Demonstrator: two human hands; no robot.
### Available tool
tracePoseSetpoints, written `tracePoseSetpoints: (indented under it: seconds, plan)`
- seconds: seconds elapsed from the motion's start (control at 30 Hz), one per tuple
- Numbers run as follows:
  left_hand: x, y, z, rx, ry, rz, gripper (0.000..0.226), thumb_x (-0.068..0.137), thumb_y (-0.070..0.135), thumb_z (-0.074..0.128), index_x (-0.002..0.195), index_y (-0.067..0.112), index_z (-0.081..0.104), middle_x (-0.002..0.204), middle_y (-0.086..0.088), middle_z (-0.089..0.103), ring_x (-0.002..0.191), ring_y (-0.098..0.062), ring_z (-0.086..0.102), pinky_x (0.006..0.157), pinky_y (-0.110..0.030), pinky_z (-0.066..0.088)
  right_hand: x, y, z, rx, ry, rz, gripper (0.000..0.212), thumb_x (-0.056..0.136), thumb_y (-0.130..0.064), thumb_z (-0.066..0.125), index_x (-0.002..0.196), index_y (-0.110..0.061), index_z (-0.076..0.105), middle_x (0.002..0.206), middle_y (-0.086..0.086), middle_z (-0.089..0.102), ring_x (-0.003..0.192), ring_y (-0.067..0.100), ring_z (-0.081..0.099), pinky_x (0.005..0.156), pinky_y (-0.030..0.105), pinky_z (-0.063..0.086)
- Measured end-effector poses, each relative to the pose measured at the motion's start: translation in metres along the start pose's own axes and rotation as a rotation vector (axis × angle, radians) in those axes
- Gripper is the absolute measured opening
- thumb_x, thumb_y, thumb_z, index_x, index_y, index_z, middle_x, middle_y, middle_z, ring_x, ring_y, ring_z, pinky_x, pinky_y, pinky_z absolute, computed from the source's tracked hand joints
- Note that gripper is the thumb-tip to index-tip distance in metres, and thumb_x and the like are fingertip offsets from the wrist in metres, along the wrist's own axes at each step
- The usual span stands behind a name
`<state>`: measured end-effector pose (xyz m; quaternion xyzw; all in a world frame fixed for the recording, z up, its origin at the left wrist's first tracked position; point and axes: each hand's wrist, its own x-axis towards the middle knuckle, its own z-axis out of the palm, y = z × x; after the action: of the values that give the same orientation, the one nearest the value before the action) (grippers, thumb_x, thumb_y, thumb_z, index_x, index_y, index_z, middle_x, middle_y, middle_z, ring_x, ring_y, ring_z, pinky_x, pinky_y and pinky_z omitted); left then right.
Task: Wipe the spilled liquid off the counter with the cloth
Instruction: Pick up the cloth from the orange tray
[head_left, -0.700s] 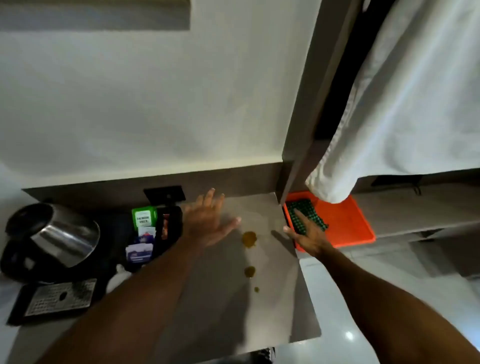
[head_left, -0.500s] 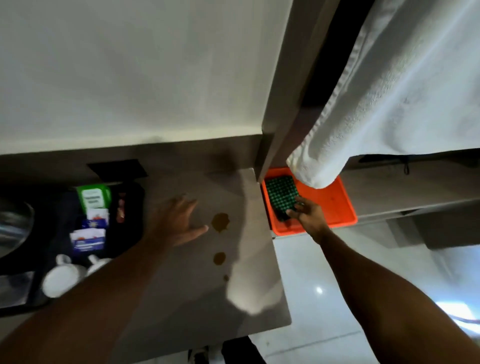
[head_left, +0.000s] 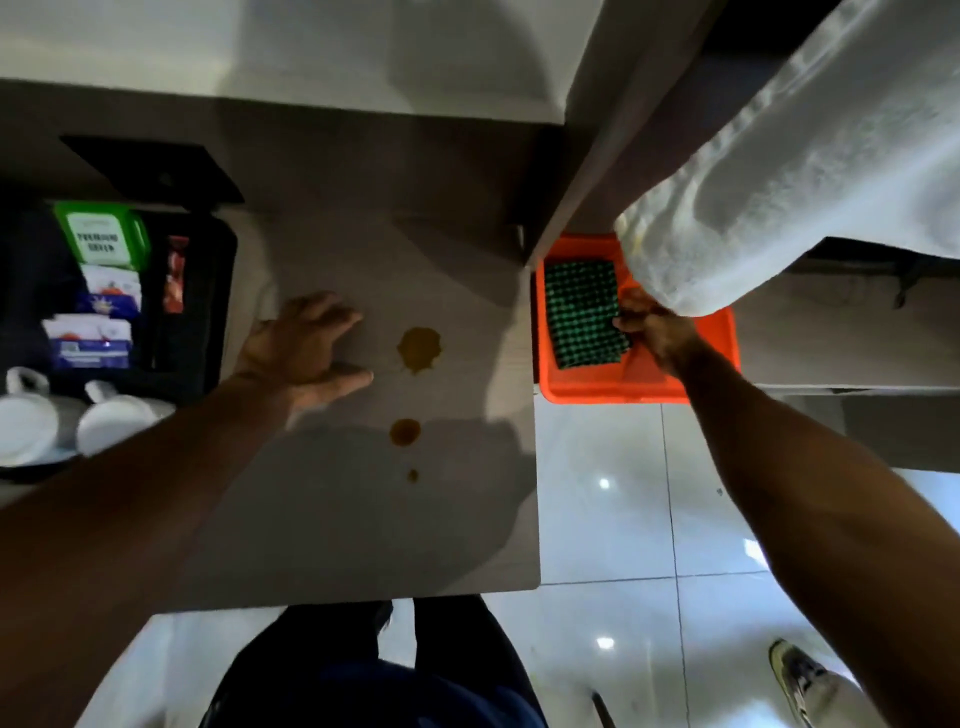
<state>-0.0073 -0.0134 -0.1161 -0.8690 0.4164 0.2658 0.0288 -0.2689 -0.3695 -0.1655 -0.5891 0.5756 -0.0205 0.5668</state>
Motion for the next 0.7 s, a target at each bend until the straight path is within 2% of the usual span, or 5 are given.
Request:
tracePoseSetpoints:
  seconds: [0.1, 0.23, 0.4, 0.63, 0.7]
  plan:
    - [-0.004, 0.001, 0.001, -0.014, 0.008, 0.001, 0.086, 0.083, 0.061, 0.068, 0.156, 0.028, 0.035, 0.169, -0.001, 0.020, 0.153, -0.029, 0.020, 0.117, -0.053, 0.035, 0.005, 0.001, 0.007, -0.043, 0.003, 0.036, 0.031, 0.085, 0.010, 0.069, 0.108, -0.010, 0.062, 0.118, 0.008, 0.064, 0.108, 0.023, 0.061, 0.098, 0.041, 0.050]
    - [-0.007, -0.003, 0.004, -0.049, 0.026, 0.025, 0.086, 0.083, 0.063, 0.067, 0.157, 0.030, 0.035, 0.170, 0.000, 0.019, 0.153, -0.030, 0.019, 0.120, -0.053, 0.029, 0.006, -0.007, 0.026, -0.104, 0.008, 0.065, 0.027, 0.083, 0.010, 0.073, 0.080, -0.012, 0.058, 0.059, -0.010, 0.070, 0.051, 0.005, 0.066, 0.048, 0.020, 0.053]
    - [-0.005, -0.008, 0.008, -0.044, 0.025, 0.031, 0.087, 0.083, 0.071, 0.059, 0.157, 0.035, 0.031, 0.171, 0.004, 0.015, 0.153, -0.028, 0.019, 0.121, -0.053, 0.028, -0.010, -0.015, 0.047, -0.077, 0.063, 0.050, 0.051, 0.077, 0.008, 0.078, 0.125, 0.008, 0.060, 0.124, 0.021, 0.068, 0.108, 0.039, 0.068, 0.085, 0.051, 0.059]
    - [-0.003, -0.016, 0.018, 0.024, 0.057, 0.045, 0.094, 0.078, 0.081, 0.050, 0.158, 0.040, 0.023, 0.171, 0.008, 0.010, 0.153, -0.027, 0.021, 0.117, -0.053, 0.029, -0.026, -0.006, 0.053, 0.002, 0.123, -0.035, 0.046, 0.072, 0.018, 0.072, 0.116, 0.006, 0.066, 0.118, 0.020, 0.071, 0.098, 0.033, 0.071, 0.081, 0.047, 0.062]
    - [-0.002, -0.020, 0.020, 0.025, 0.040, 0.055, 0.095, 0.078, 0.084, 0.047, 0.158, 0.040, 0.021, 0.171, 0.007, 0.008, 0.153, -0.028, 0.019, 0.117, -0.055, 0.028, -0.033, -0.005, 0.054, -0.028, 0.123, -0.106, 0.045, 0.074, 0.017, 0.069, 0.117, 0.004, 0.066, 0.112, 0.015, 0.072, 0.090, 0.024, 0.072, 0.068, 0.033, 0.064]
